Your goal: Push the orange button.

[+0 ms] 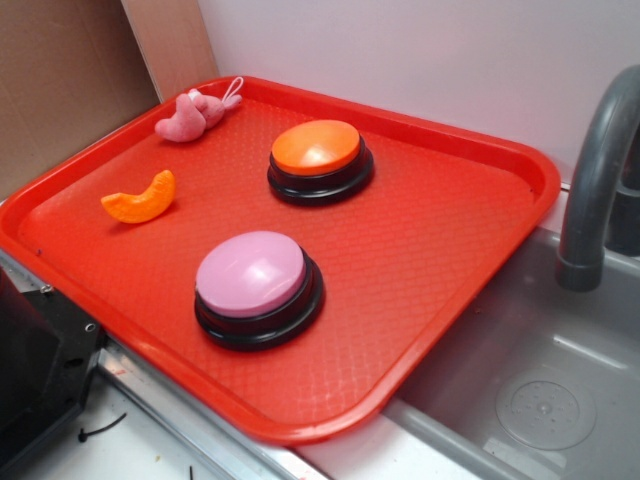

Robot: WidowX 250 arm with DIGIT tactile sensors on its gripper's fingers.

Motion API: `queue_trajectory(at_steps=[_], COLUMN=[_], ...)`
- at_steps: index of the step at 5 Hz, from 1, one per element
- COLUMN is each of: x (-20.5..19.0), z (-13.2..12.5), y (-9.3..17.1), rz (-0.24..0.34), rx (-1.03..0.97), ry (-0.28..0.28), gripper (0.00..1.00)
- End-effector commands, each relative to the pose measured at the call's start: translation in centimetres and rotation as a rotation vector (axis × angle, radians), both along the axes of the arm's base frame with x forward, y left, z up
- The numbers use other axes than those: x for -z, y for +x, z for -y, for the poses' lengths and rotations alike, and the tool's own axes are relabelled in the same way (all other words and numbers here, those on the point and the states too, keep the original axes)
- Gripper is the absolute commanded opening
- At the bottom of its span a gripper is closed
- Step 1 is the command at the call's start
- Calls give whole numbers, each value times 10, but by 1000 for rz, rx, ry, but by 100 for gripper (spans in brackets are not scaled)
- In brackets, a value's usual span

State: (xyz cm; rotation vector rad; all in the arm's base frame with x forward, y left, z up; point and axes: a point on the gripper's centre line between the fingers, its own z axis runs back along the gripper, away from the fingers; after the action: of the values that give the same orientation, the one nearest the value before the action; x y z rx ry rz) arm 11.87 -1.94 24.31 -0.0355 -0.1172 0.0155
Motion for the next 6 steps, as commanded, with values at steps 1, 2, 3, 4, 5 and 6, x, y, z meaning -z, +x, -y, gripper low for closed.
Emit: queue_trajectory(at_steps=[1,2,3,4,5,6], x=[0,34,68,104,135,157], z=[0,-7,-17,-23,-23,-20], y=[0,50,100,136,152,162], rz=[0,91,113,116,98,82], rx=[0,-18,-88,-123,-127,-114], ry=[0,13,-14,-46,-33,-17], gripper=[100,100,100,100,100,100])
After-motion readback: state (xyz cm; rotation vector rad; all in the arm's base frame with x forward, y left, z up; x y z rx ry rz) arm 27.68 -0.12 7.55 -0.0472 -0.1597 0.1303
